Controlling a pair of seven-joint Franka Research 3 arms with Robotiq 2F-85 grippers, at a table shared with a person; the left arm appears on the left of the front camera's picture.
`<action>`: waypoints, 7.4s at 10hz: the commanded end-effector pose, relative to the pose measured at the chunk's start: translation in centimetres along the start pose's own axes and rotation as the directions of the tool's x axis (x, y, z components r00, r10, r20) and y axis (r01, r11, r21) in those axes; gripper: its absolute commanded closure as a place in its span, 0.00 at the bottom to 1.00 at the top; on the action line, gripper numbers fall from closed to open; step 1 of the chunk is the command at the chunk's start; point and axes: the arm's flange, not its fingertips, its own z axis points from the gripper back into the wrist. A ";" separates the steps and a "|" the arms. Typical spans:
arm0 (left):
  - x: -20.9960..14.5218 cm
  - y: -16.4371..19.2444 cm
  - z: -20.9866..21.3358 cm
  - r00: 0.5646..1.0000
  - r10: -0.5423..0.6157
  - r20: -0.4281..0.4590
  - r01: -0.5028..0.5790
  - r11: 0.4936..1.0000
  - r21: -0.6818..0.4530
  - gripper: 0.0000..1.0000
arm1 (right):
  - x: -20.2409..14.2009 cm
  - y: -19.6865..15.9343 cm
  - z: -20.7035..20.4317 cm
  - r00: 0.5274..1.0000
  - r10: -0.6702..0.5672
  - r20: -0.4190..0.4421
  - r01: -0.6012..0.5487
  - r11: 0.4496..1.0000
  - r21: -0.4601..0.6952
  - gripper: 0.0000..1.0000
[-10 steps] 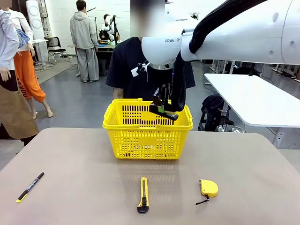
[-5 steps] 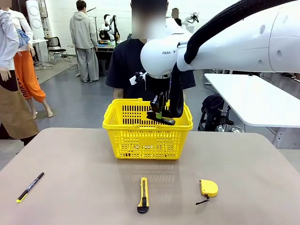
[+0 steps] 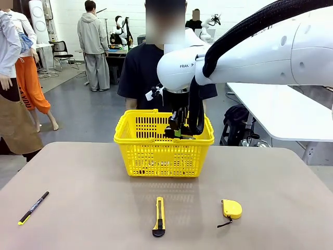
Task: Place the items the person wants into the basket.
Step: Pick up the item the person points to and place it in the Market Basket.
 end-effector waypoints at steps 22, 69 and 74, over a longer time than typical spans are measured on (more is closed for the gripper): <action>-0.1 0.0 0.0 1.000 -0.015 0.003 0.015 1.000 -0.009 0.00 | -26.8 8.8 12.4 0.909 -0.396 0.130 0.401 0.916 -0.014 0.00; -0.1 0.0 0.0 1.000 -0.015 0.003 0.015 1.000 -0.009 0.00 | -63.0 9.7 17.4 0.490 -0.483 0.726 0.398 0.865 0.307 0.00; -0.1 0.0 0.0 1.000 -0.015 0.003 0.015 1.000 -0.009 0.00 | -61.5 10.3 16.9 0.525 -0.451 0.722 0.398 0.880 0.260 0.00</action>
